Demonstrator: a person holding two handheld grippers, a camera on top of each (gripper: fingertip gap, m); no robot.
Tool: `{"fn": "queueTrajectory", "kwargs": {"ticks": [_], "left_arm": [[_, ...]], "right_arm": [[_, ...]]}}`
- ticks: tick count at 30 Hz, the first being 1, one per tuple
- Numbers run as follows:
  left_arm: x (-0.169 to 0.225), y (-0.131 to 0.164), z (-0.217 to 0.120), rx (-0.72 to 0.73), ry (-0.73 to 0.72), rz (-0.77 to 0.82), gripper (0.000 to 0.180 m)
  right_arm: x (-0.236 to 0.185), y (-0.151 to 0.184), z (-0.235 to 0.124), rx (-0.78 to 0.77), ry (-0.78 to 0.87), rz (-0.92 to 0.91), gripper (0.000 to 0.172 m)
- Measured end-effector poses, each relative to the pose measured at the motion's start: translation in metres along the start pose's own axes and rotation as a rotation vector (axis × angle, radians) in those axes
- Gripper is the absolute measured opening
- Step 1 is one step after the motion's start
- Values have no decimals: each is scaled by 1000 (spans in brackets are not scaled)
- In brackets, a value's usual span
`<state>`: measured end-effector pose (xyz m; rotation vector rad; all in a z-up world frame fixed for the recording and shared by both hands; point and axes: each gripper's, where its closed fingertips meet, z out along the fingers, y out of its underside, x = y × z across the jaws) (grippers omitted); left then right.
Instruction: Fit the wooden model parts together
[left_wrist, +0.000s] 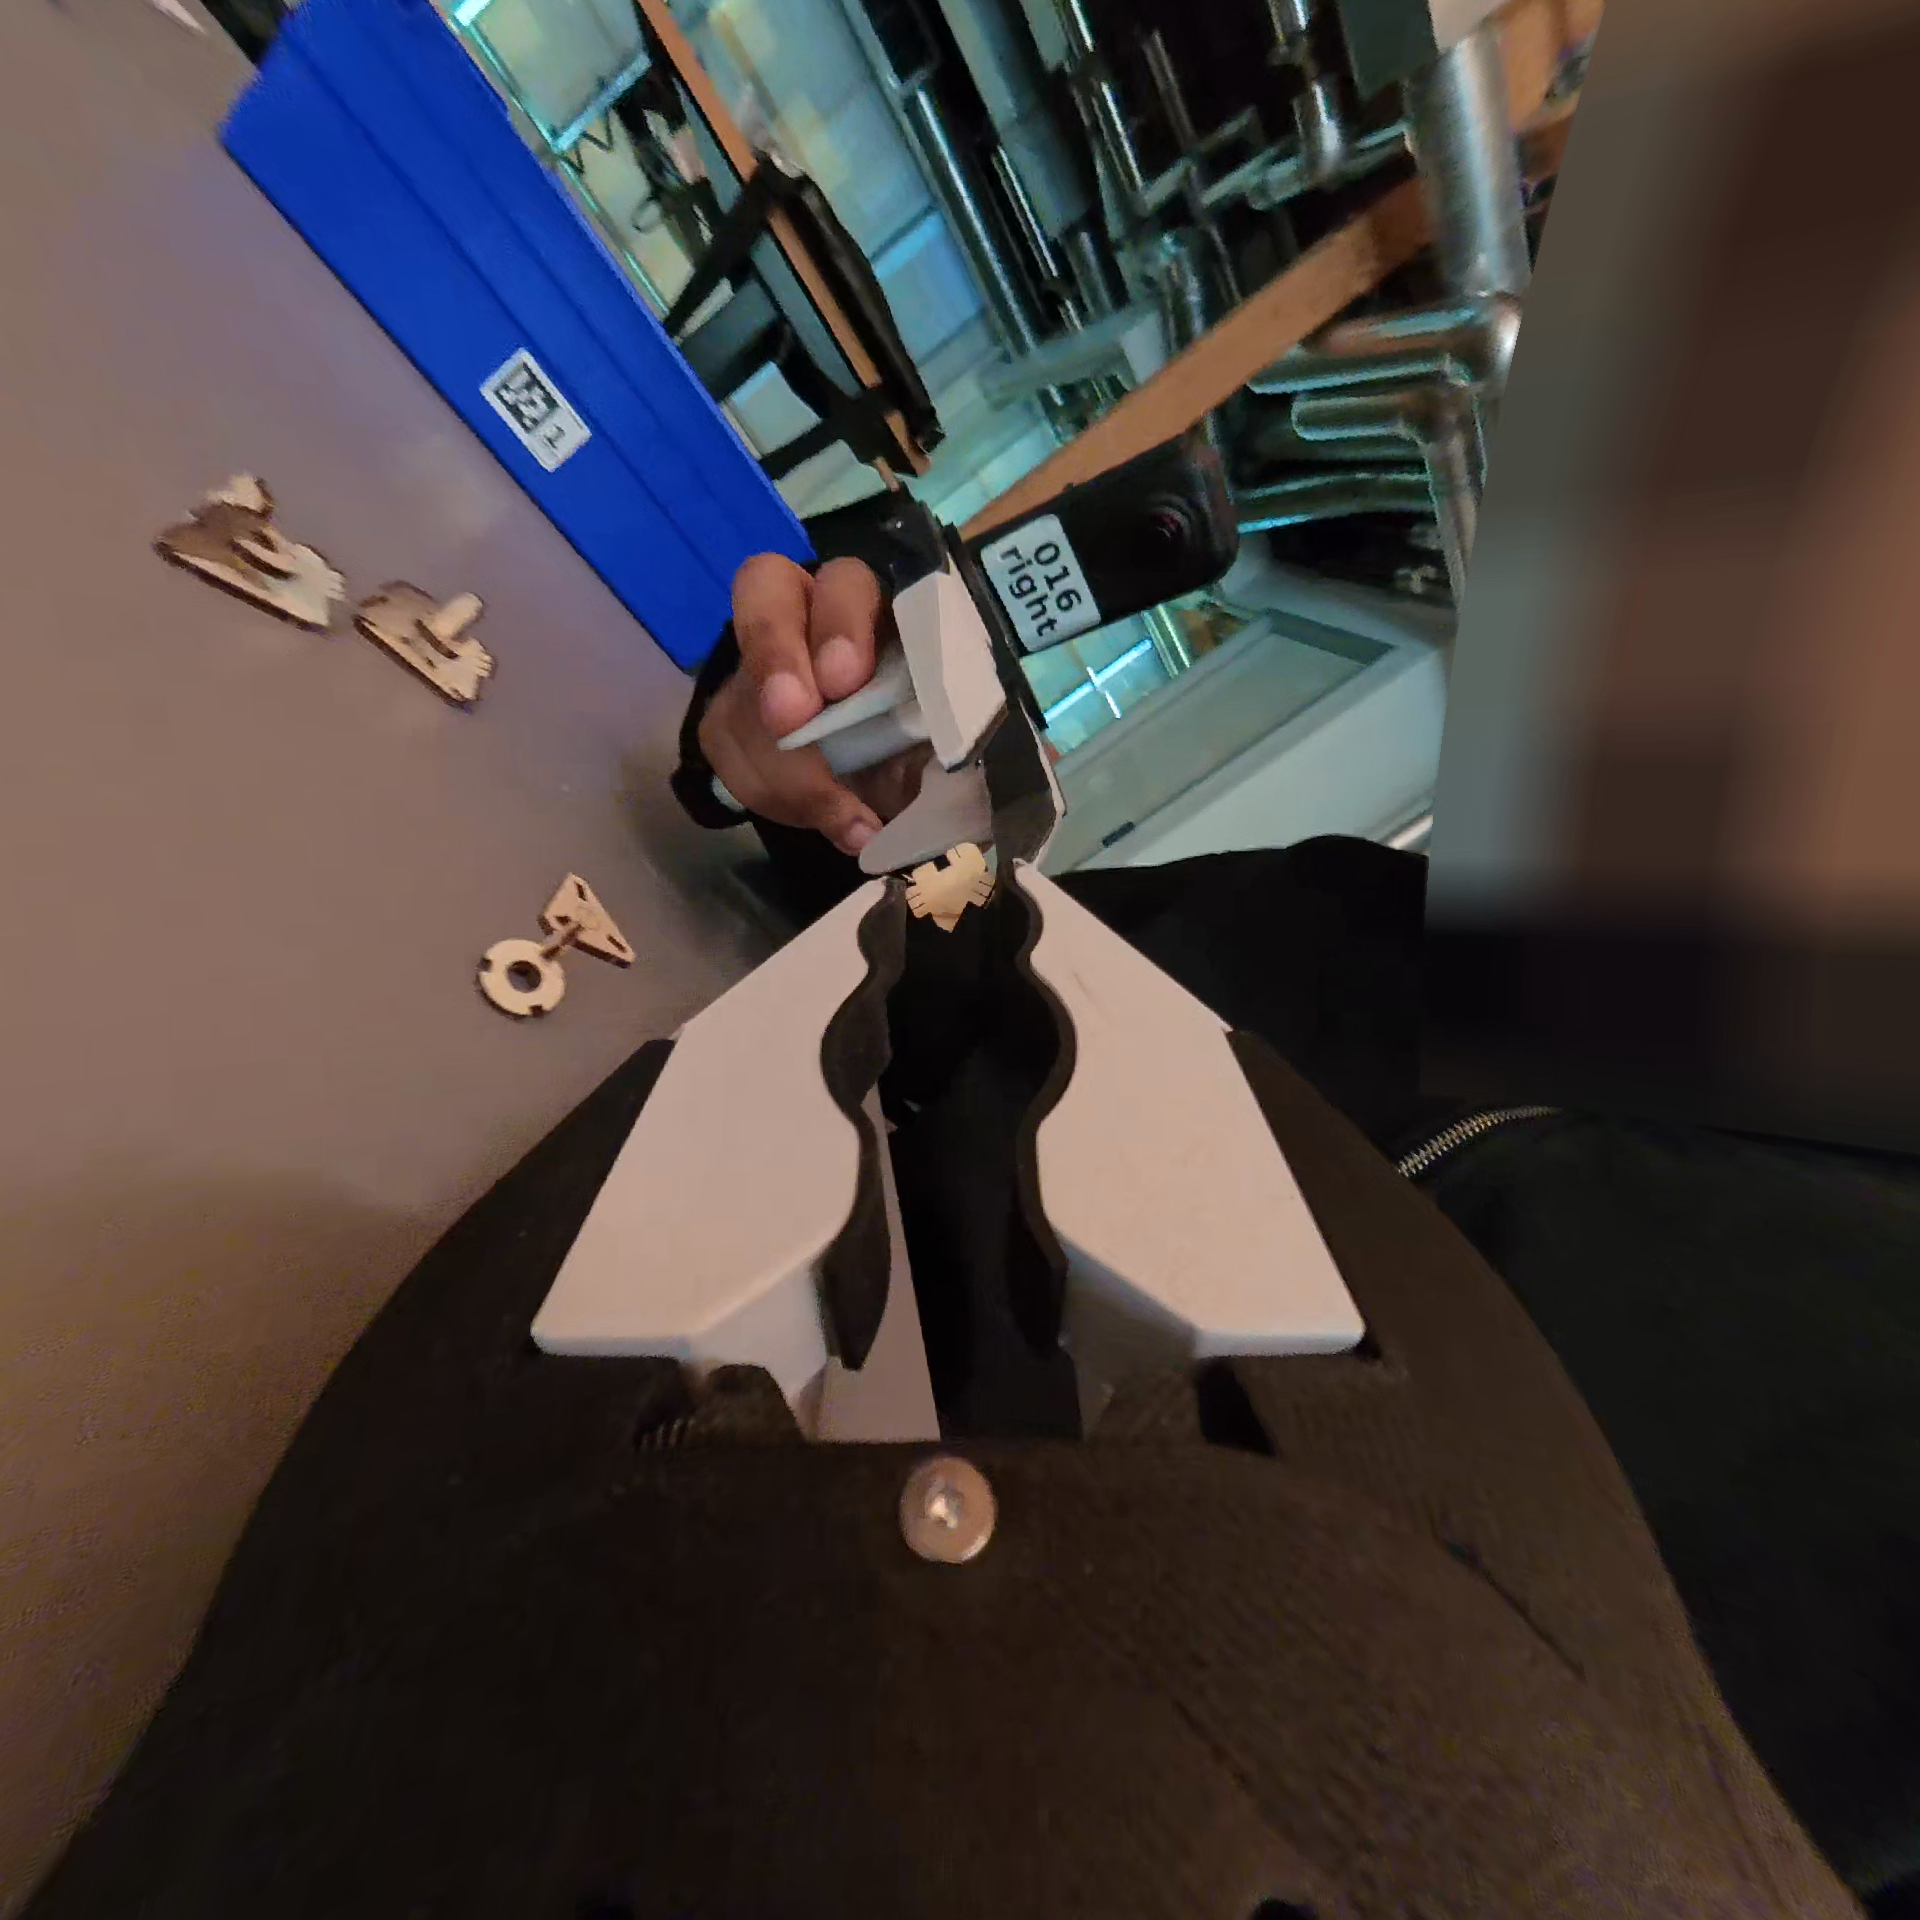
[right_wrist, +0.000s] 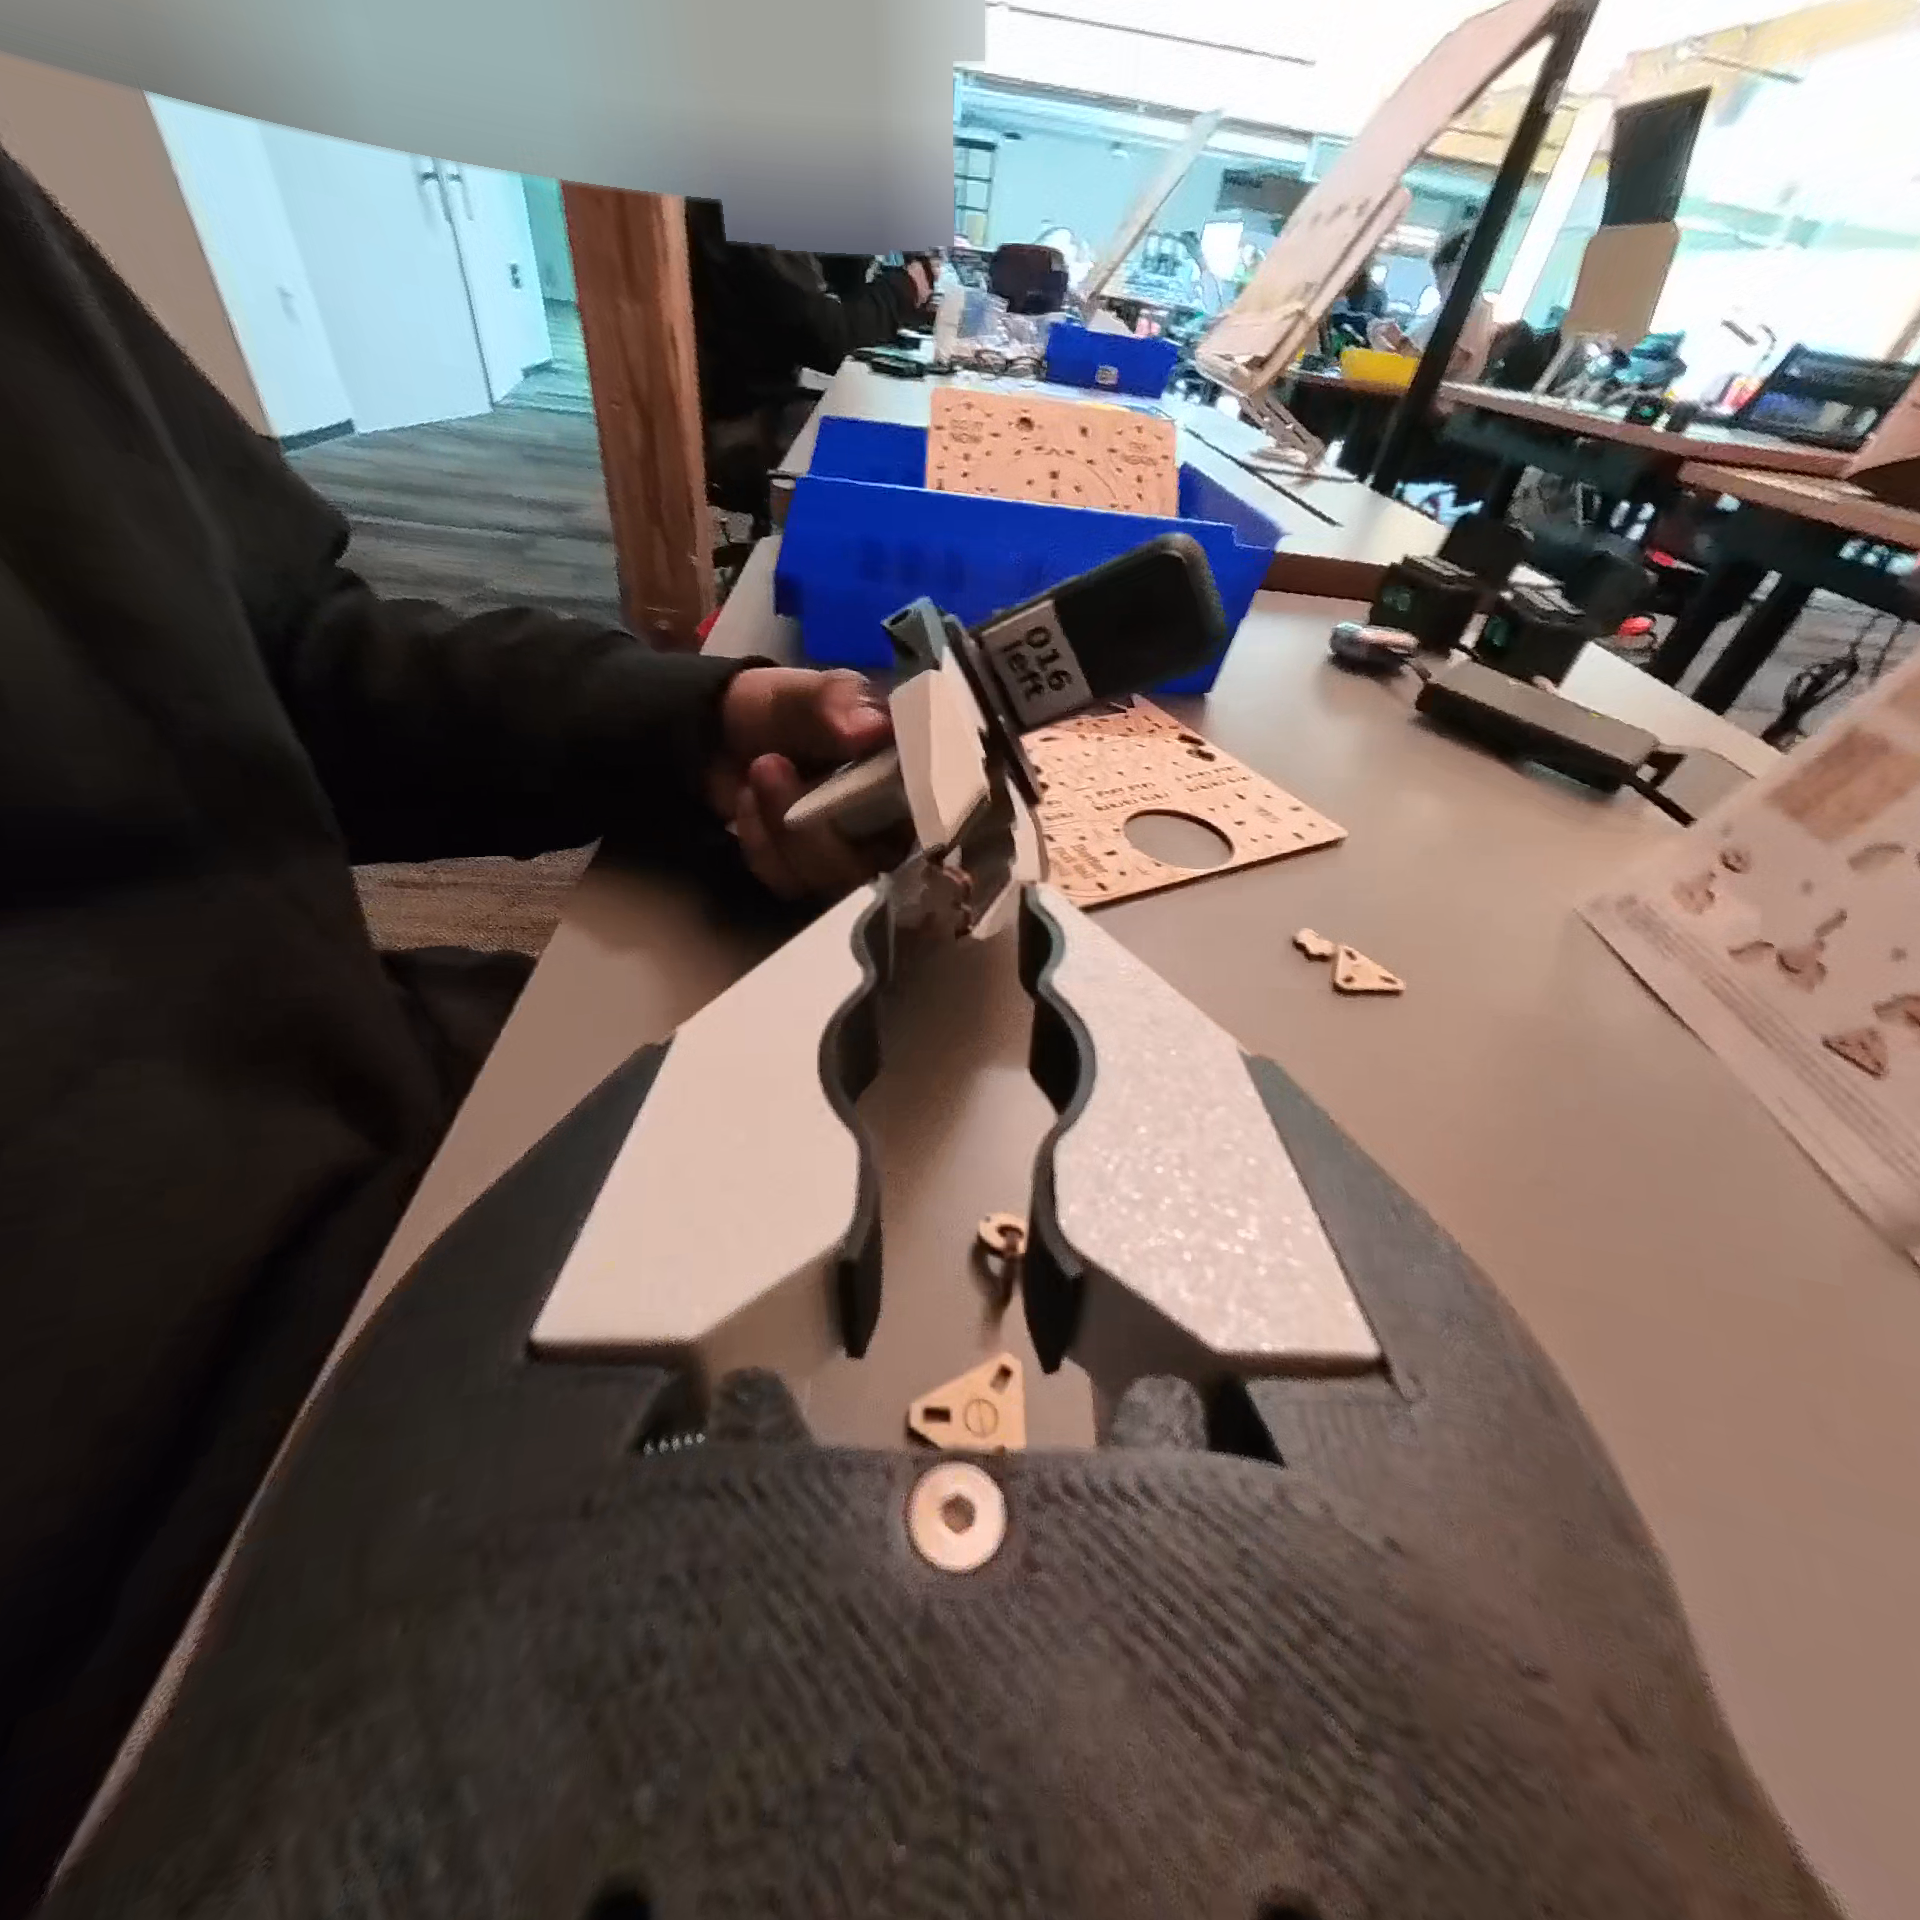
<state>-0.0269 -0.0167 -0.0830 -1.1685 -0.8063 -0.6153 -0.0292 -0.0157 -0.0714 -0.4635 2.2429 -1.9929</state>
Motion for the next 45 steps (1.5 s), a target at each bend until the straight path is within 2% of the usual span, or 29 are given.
{"fn": "queueTrajectory", "kwargs": {"ticks": [4, 9, 11, 12, 15, 18, 24, 29, 31, 33, 36, 38, 42, 45], "left_arm": [[5, 14, 10, -73, 35, -8, 17], [6, 11, 11, -51, 49, -19, 17], [-2, 0, 5, 12, -16, 21, 38], [-1, -6, 2, 42, -37, 64, 39], [2, -15, -4, 80, -111, 241, 29], [1, -10, 0, 48, -187, 378, 14], [-4, 0, 9, -11, -207, 392, 14], [-5, 2, 11, -24, -199, 379, 13], [-4, 4, 10, -30, -190, 379, 2], [-3, 4, 10, -34, -180, 377, 2], [-2, -1, 7, -6, -170, 355, 2], [0, -6, 4, 30, -151, 324, 1], [2, -10, 0, 66, -103, 250, 1], [3, -8, 1, 54, -75, 210, 1]], "right_arm": [[-12, 9, 6, -52, -52, -27, 21], [-19, 11, 6, -68, -78, -62, 0], [-12, 10, 5, -65, -50, -35, 0], [-8, 9, 3, -60, -43, -4, 0], [-2, 5, 1, -32, -52, 121, 0], [1, 3, 0, -4, -88, 270, 0], [5, 4, -2, 16, -122, 412, 0], [-3, 11, 3, -30, -146, 401, 0], [-2, 12, 4, -39, -137, 389, 0], [-2, 11, 4, -29, -135, 379, 4], [5, 5, 2, 0, -68, 270, 22], [9, 1, 1, -1, 26, 78, 35], [7, 7, 5, -52, 167, -322, 32], [7, 16, 11, -117, 206, -446, 32]]}}
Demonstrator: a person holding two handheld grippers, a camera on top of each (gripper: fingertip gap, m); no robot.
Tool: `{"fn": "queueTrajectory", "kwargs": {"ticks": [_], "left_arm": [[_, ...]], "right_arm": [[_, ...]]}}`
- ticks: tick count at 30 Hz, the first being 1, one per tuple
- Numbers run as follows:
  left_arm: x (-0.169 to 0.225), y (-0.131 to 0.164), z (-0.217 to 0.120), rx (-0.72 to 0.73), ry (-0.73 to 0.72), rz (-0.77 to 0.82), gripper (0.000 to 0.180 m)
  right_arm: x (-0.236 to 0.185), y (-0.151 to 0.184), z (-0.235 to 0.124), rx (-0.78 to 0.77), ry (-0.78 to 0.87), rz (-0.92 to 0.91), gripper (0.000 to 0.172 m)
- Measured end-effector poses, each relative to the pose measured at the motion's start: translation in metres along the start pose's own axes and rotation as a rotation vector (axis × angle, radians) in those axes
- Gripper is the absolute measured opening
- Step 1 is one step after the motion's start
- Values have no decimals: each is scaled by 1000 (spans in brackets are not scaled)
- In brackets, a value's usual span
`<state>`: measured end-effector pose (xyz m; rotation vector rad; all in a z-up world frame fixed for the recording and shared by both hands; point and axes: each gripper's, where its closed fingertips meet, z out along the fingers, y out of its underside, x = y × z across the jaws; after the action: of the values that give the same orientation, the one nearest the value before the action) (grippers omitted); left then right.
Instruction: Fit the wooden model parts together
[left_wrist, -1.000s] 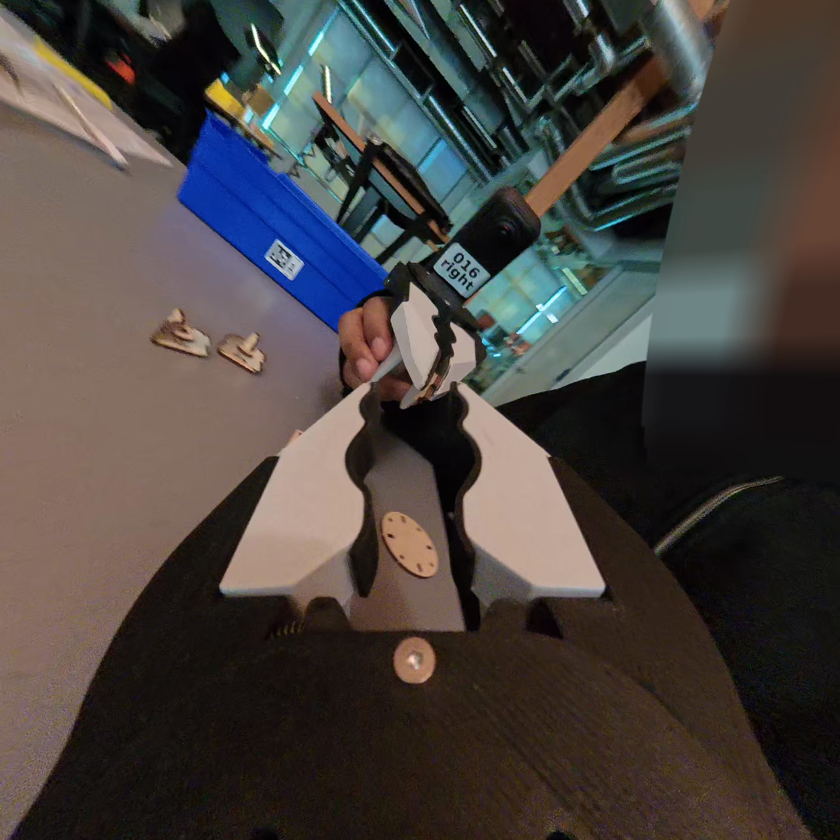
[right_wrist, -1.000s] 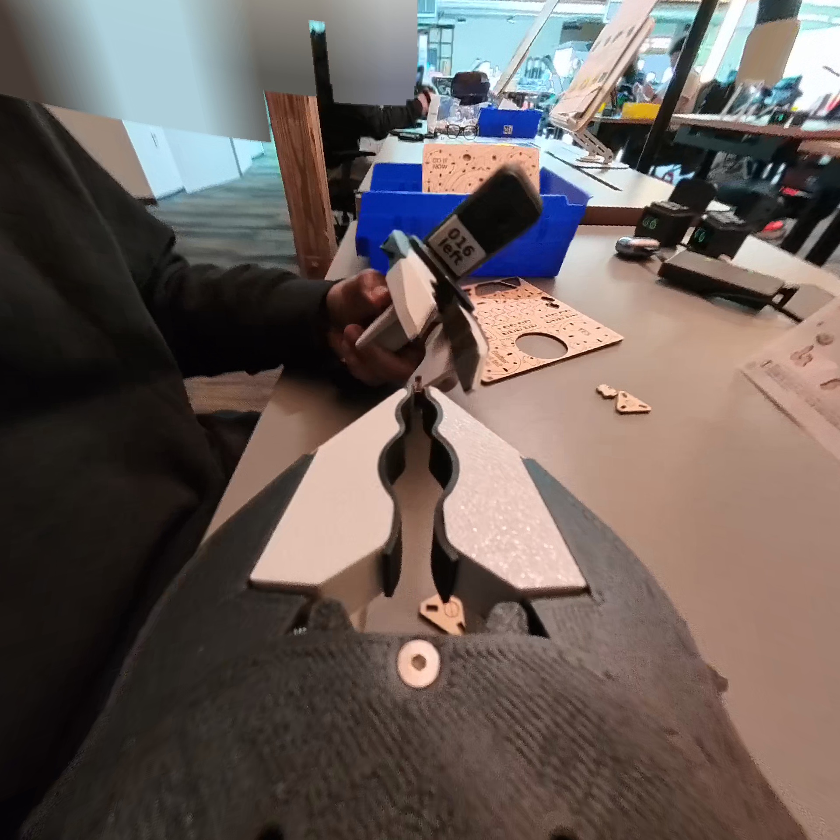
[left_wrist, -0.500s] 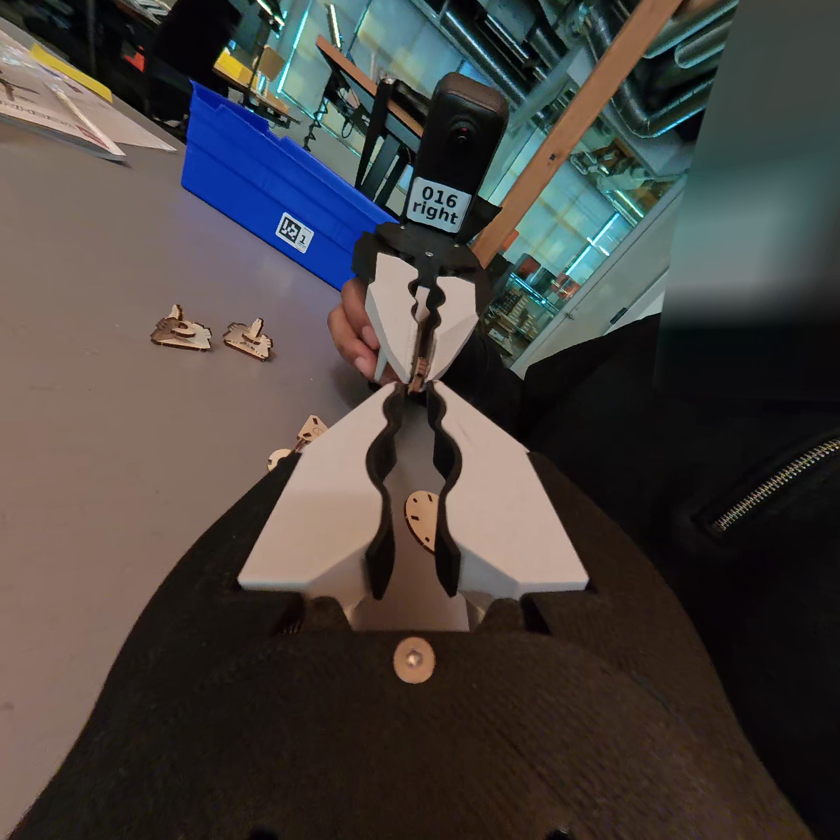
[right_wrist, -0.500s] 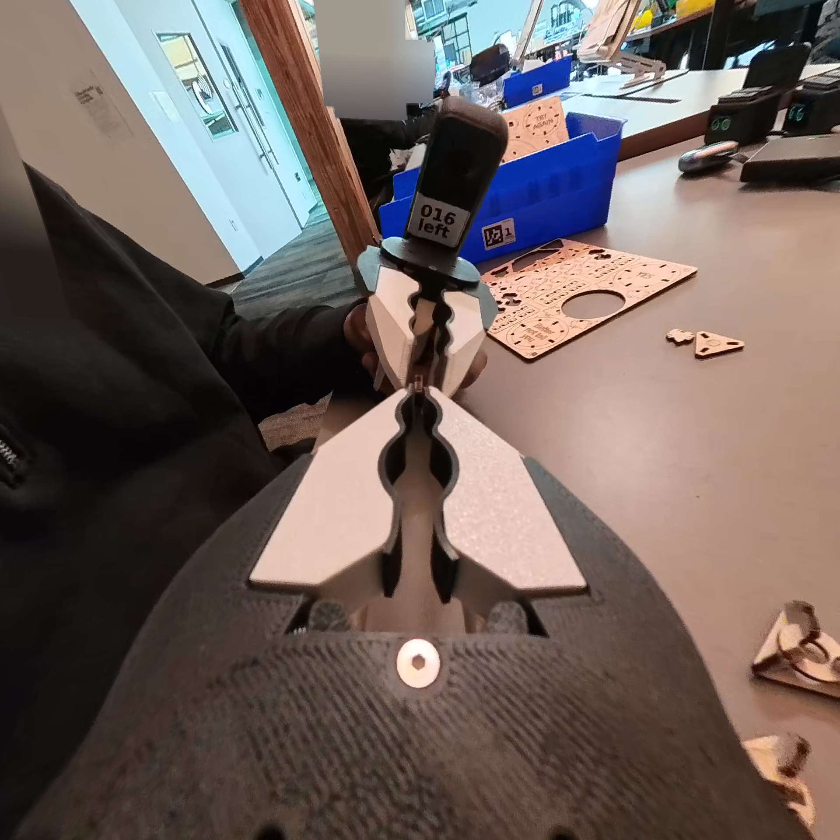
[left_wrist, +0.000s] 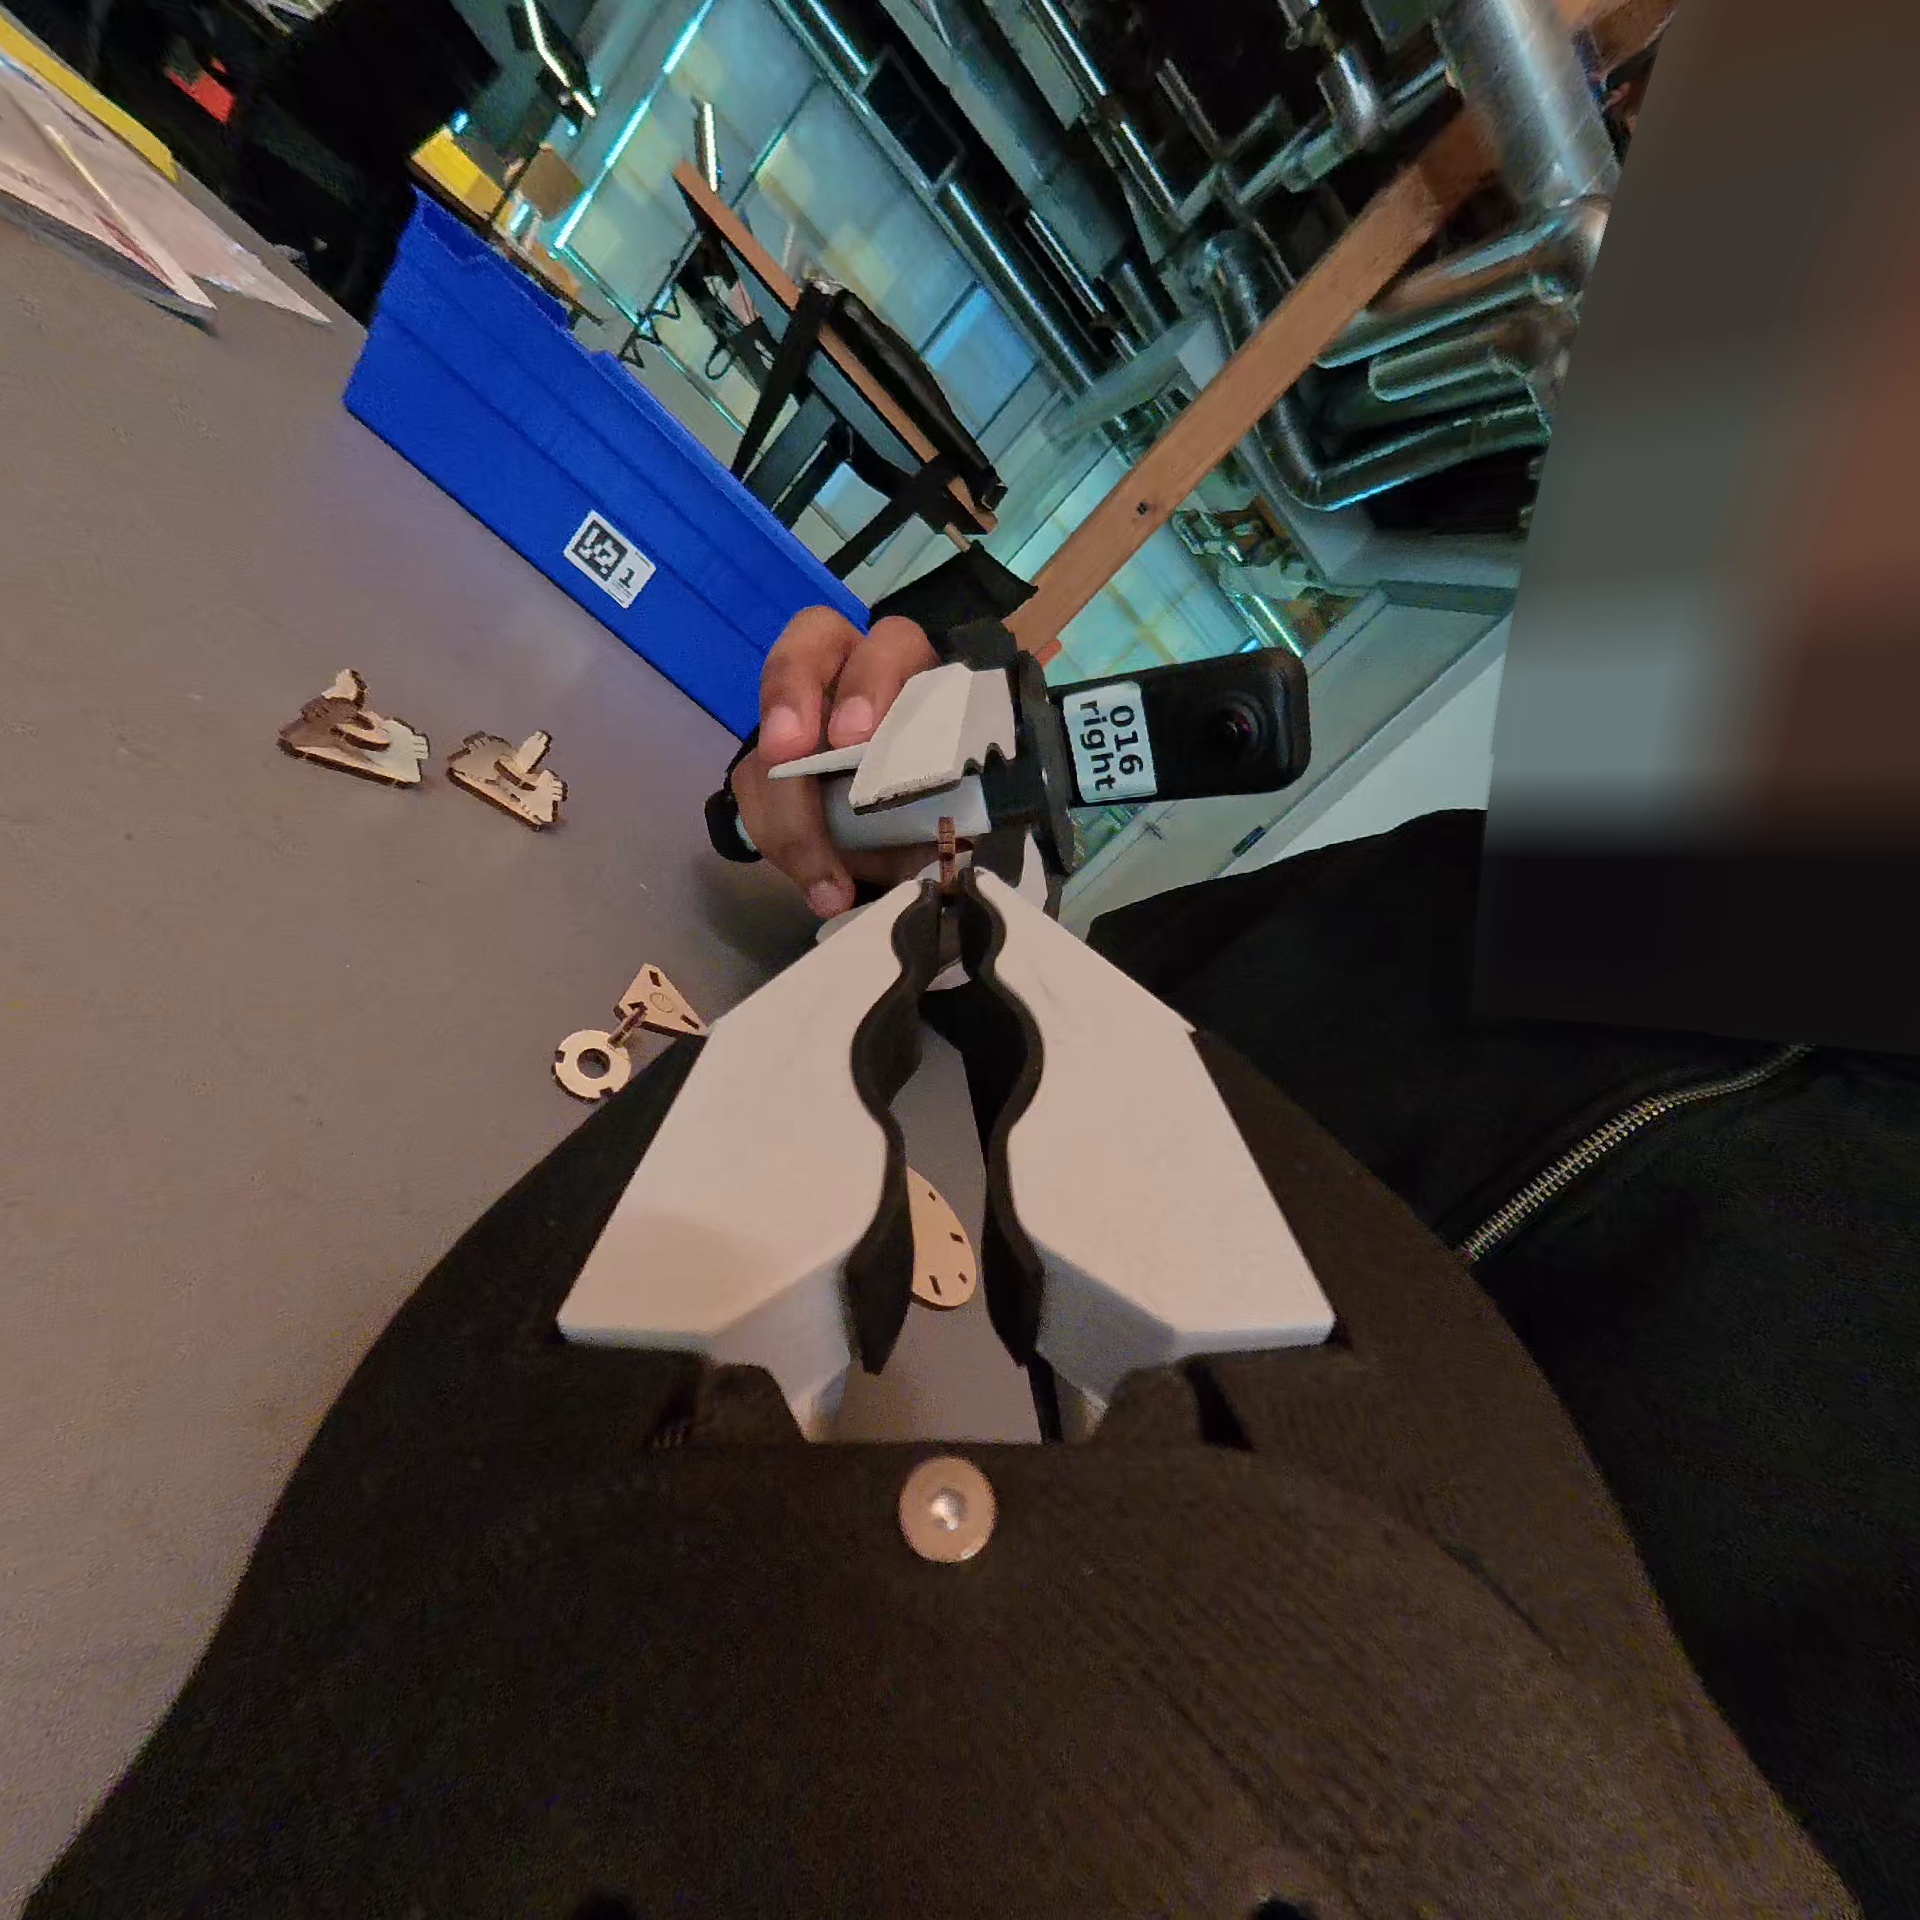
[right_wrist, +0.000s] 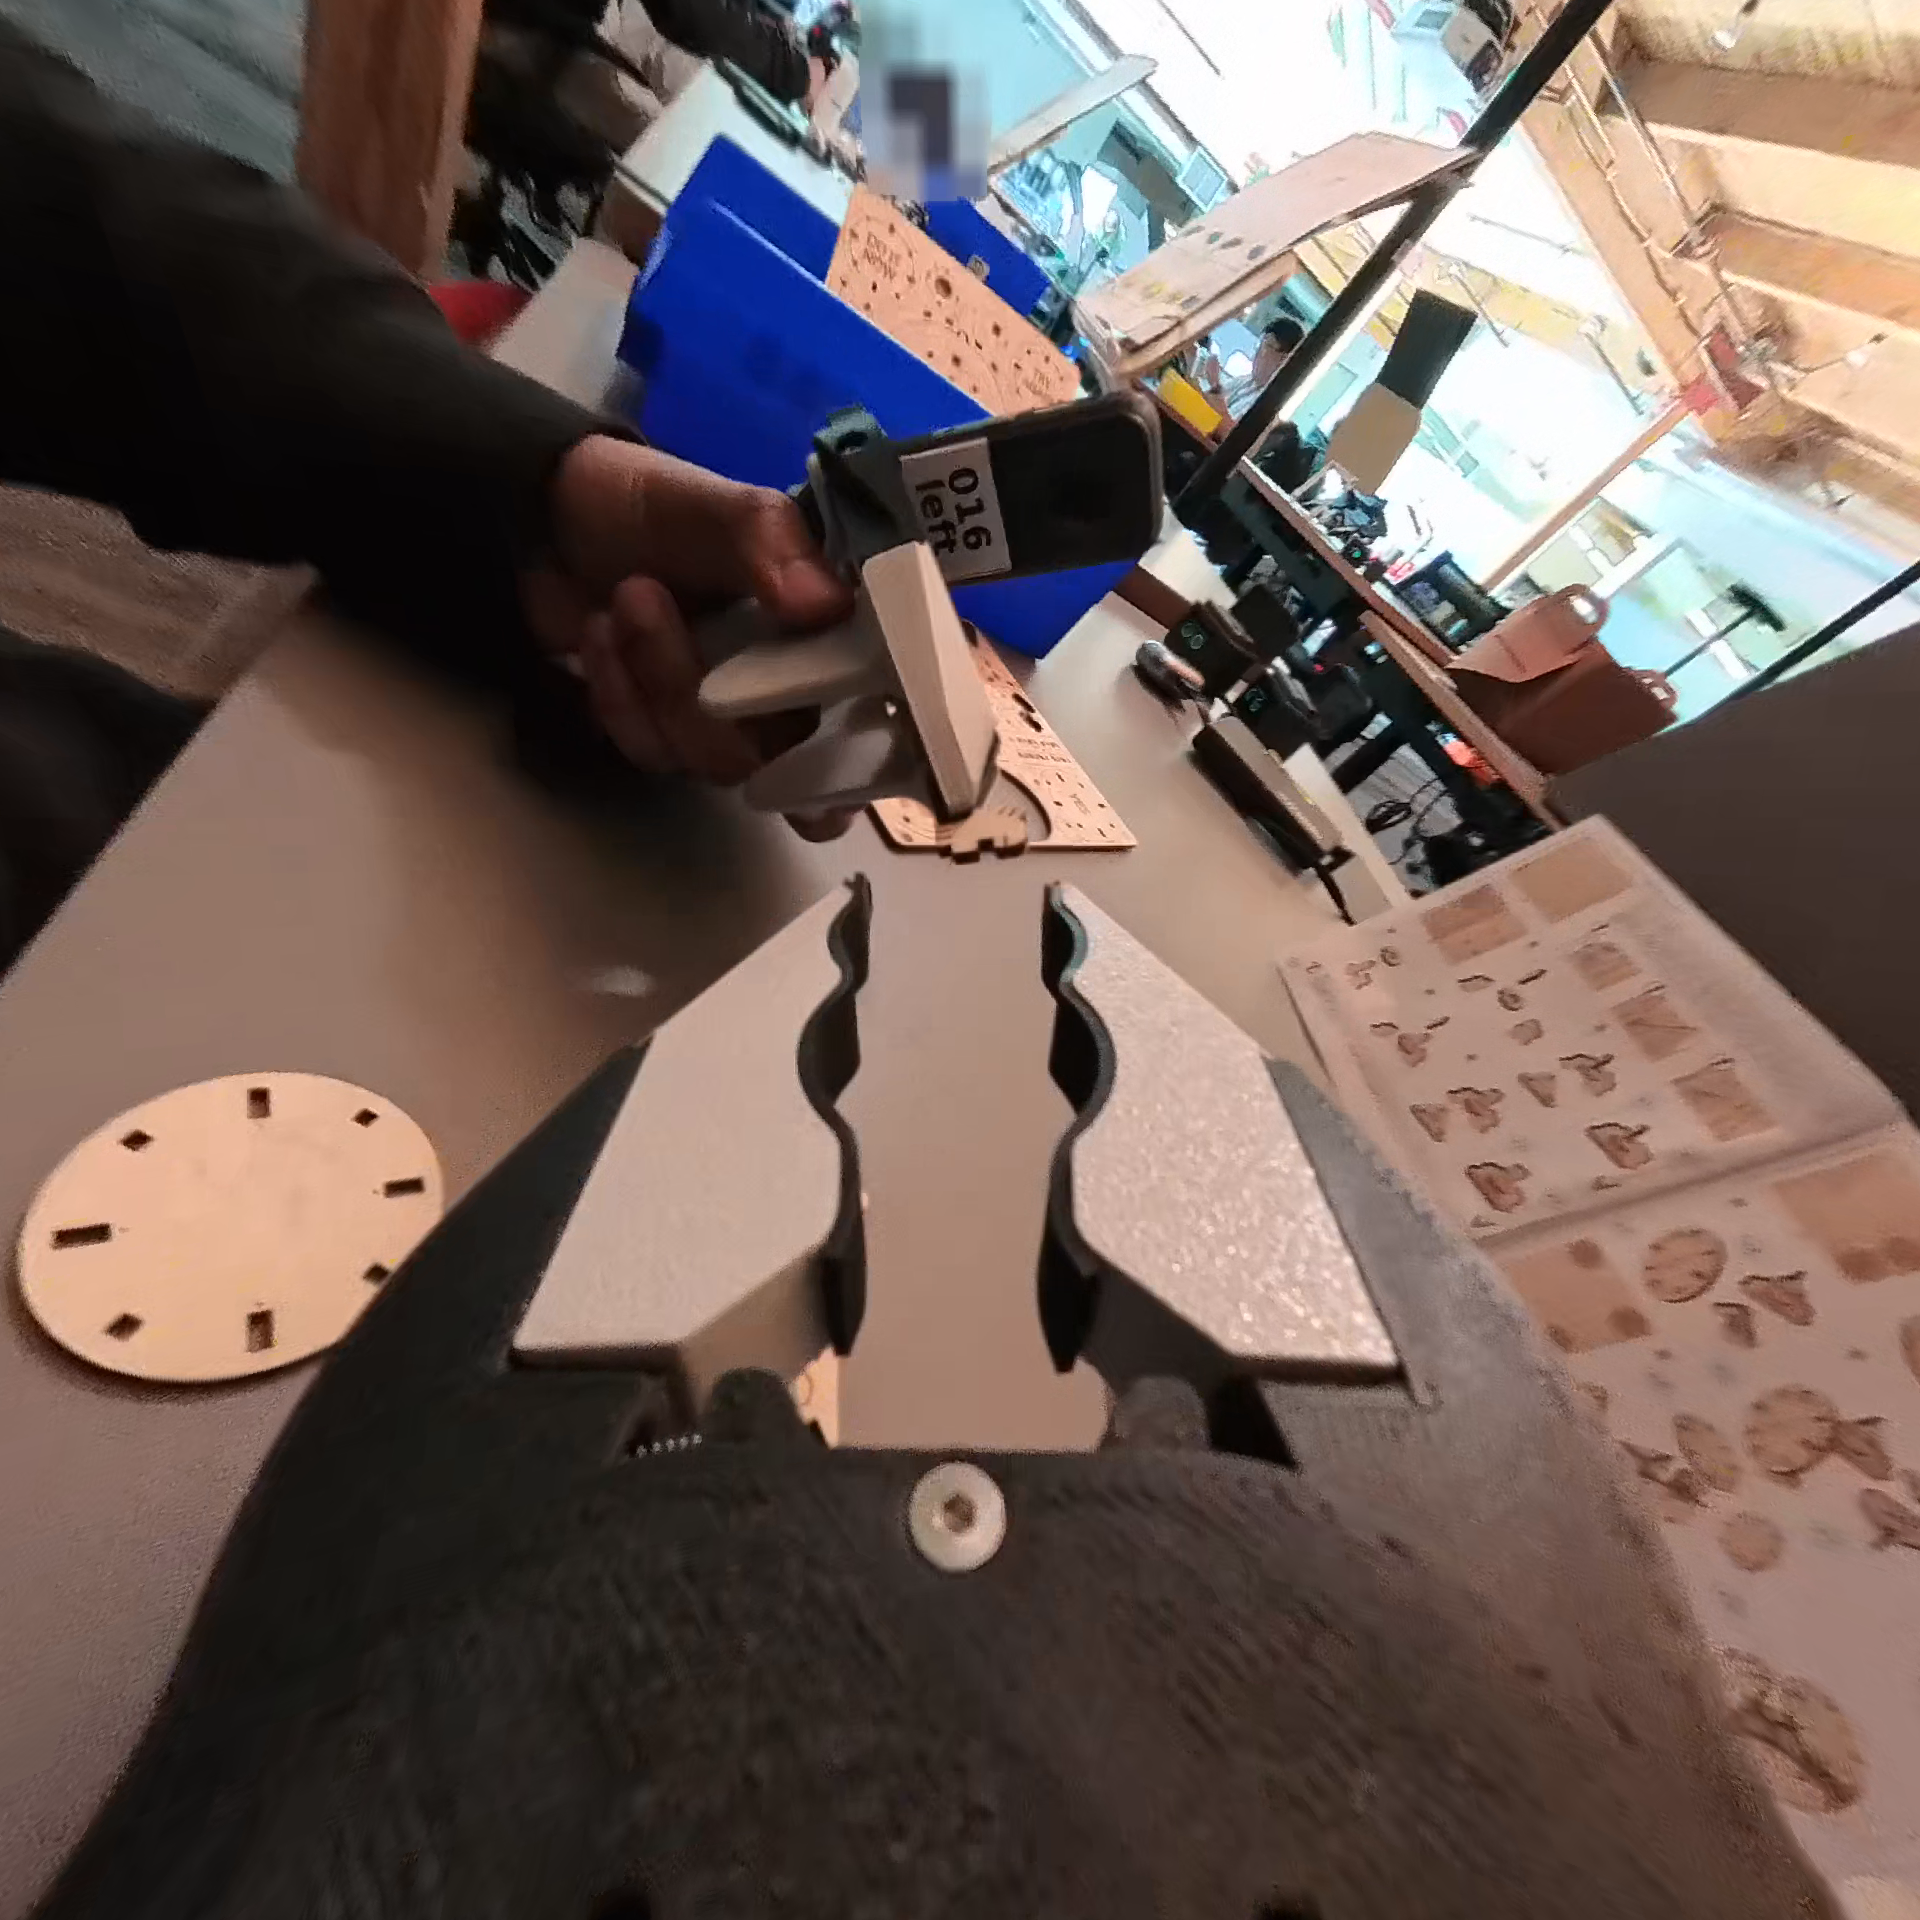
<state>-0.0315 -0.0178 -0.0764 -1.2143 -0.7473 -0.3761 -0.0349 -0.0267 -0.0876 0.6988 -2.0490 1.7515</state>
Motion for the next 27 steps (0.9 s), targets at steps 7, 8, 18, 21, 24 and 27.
{"fn": "queueTrajectory", "kwargs": {"ticks": [7, 8, 18, 21, 24, 27], "left_arm": [[1, 5, 2, -25, 16, -12, 2], [2, 5, 2, -27, 18, -14, 2], [1, 8, 5, -35, 15, -22, 11], [2, 9, 5, -37, 27, -27, 6], [4, 10, 5, -48, 38, -28, 2], [6, 10, 5, -52, 41, -16, 2]], "right_arm": [[0, -12, -5, 62, 9, -36, 26], [-1, -11, -5, 59, 9, -45, 23], [-6, -13, -6, 64, -31, -46, 15], [-9, -11, -5, 53, -52, -49, 15], [-11, -12, -5, 57, -74, -21, 15], [-11, -11, -6, 60, -86, 30, 16]]}}
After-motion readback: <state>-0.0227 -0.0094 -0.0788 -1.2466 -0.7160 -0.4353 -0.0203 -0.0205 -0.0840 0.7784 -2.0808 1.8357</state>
